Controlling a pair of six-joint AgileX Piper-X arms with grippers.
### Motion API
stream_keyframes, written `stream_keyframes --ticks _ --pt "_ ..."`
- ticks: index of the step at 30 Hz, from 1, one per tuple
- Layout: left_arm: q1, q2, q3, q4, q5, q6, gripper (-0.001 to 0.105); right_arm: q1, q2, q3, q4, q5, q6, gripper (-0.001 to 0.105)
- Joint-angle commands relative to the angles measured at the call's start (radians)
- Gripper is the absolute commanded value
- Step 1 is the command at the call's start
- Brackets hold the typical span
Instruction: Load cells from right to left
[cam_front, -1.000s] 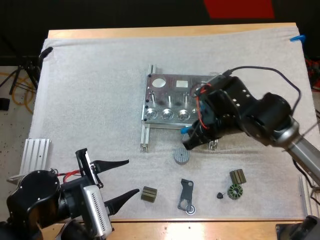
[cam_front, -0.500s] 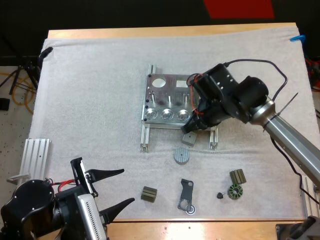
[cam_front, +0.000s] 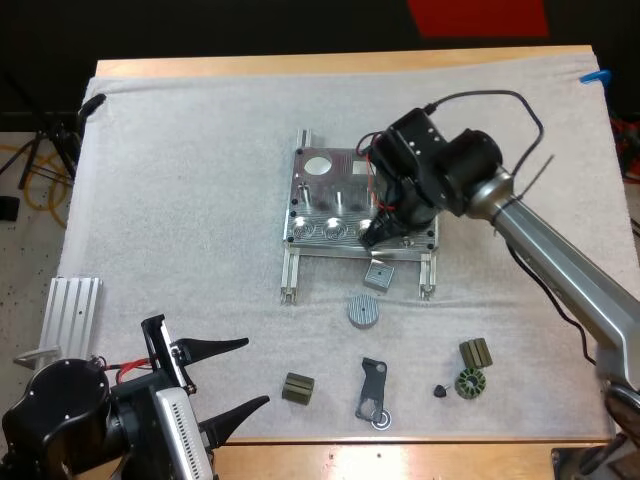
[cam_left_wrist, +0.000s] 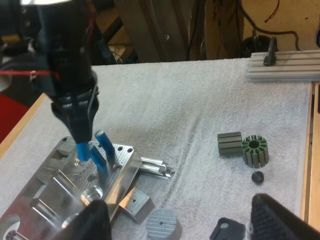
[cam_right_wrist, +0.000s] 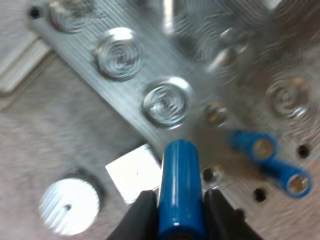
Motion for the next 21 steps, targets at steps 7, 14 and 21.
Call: stream_keyframes --ticks 7,14,21 --pt "-0.002 -0.006 -0.003 -0.001 0.003 -0.009 0.059 -0.004 0.082 -0.080 0.042 0.083 -0.082 0.016" --pt "-0.002 -0.006 -0.003 -0.001 0.012 -0.009 0.059 -0.004 0.127 -0.080 0.047 0.124 -0.117 0.016" --pt "-0.002 -0.006 -0.003 -0.001 0.012 -0.009 0.059 -0.004 0.154 -0.080 0.015 0.124 -0.143 0.016"
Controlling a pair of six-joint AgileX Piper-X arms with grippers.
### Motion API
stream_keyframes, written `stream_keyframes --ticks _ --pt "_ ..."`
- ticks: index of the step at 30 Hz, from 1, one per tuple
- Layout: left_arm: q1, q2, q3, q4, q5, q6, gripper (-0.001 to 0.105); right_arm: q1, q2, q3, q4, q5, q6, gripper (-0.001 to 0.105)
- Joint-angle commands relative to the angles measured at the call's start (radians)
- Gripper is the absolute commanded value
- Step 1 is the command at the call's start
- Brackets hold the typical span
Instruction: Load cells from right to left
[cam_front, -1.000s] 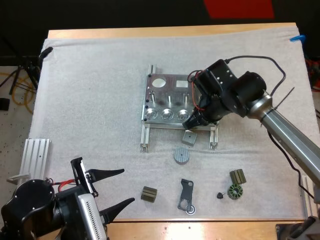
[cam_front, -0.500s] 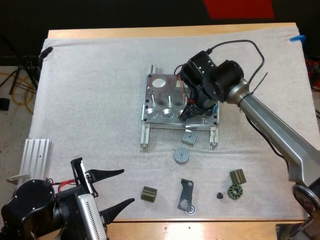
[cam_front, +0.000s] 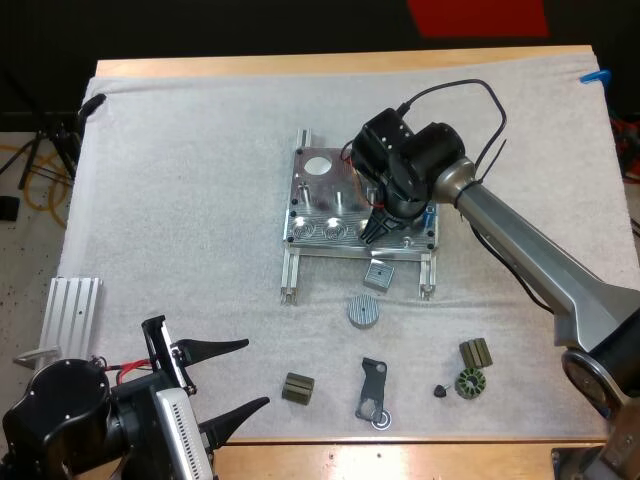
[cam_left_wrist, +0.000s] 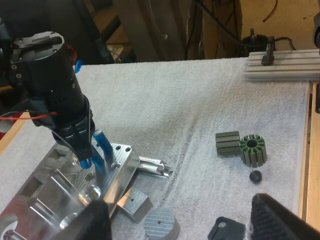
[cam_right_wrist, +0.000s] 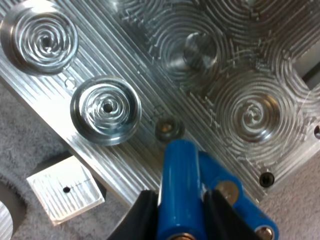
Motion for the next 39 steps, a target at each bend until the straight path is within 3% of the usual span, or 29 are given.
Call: stream_keyframes --ticks 1,39 --pt "-0.002 -0.006 -0.003 -0.003 0.009 -0.009 0.059 -0.004 0.000 -0.010 -0.006 -0.001 -0.020 0.016" --pt "-0.002 -0.006 -0.003 -0.003 0.032 -0.009 0.059 -0.002 0.074 -0.010 0.009 0.008 -0.075 0.016"
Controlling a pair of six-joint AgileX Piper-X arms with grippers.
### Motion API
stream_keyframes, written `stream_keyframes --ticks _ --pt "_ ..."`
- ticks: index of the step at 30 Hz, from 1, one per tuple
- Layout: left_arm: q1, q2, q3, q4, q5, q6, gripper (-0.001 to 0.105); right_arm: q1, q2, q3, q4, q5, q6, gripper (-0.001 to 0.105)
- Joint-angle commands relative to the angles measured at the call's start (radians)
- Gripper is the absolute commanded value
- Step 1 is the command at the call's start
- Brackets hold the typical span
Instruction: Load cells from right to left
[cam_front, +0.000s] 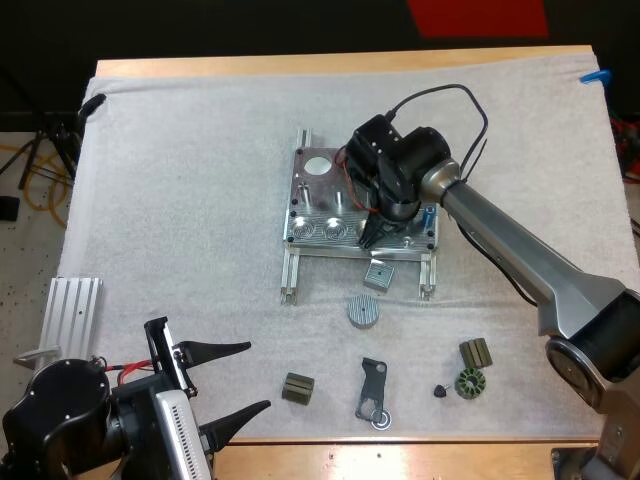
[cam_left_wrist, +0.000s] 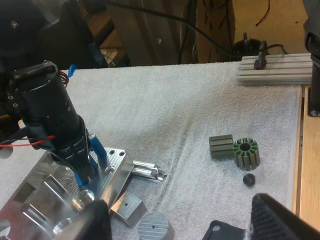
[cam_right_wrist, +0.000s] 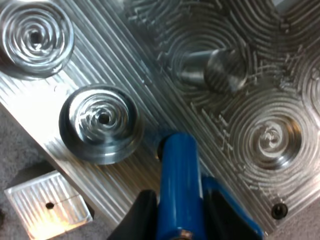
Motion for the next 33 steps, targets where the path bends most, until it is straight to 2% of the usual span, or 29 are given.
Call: stream_keyframes --ticks 1,7,10,33 --pt "-0.002 -0.006 -0.003 -0.004 0.010 -0.009 0.059 -0.002 0.006 -0.003 0.028 -0.001 -0.009 0.016" --pt "-0.002 -0.006 -0.003 -0.004 0.010 -0.009 0.059 0.011 0.006 -0.003 0.038 -0.062 -0.009 0.016" --pt "-0.002 -0.006 -0.003 -0.004 0.010 -0.009 0.059 0.019 0.006 -0.003 0.029 -0.017 -0.009 0.016" --pt "-0.002 -0.006 -0.003 -0.004 0.010 -0.009 0.059 0.019 0.031 -0.003 -0.041 0.006 -0.017 0.016"
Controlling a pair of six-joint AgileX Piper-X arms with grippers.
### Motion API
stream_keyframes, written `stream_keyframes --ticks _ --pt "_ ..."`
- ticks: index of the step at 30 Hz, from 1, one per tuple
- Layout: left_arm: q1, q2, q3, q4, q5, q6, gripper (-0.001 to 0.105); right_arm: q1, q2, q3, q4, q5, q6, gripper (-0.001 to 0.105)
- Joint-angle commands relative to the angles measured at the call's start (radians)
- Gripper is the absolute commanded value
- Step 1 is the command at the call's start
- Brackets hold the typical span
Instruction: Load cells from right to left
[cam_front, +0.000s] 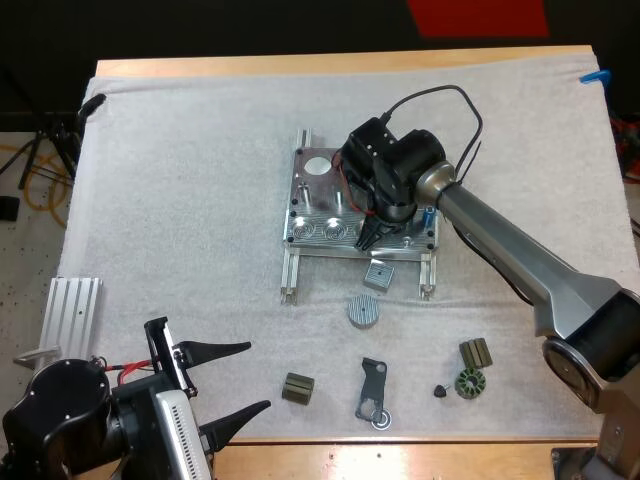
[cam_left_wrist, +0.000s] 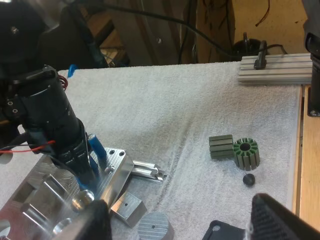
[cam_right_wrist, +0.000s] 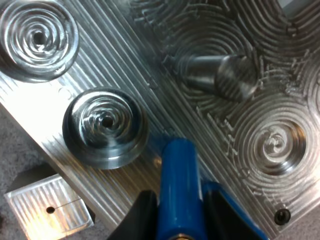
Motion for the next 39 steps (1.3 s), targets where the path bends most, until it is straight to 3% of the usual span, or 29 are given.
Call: stream_keyframes --ticks 1,39 --pt "-0.002 -0.006 -0.003 -0.004 0.010 -0.009 0.059 0.003 0.018 -0.003 -0.029 -0.009 -0.011 0.016" --pt "-0.002 -0.006 -0.003 -0.004 0.010 -0.009 0.059 0.003 0.018 -0.003 -0.058 0.167 -0.062 0.016"
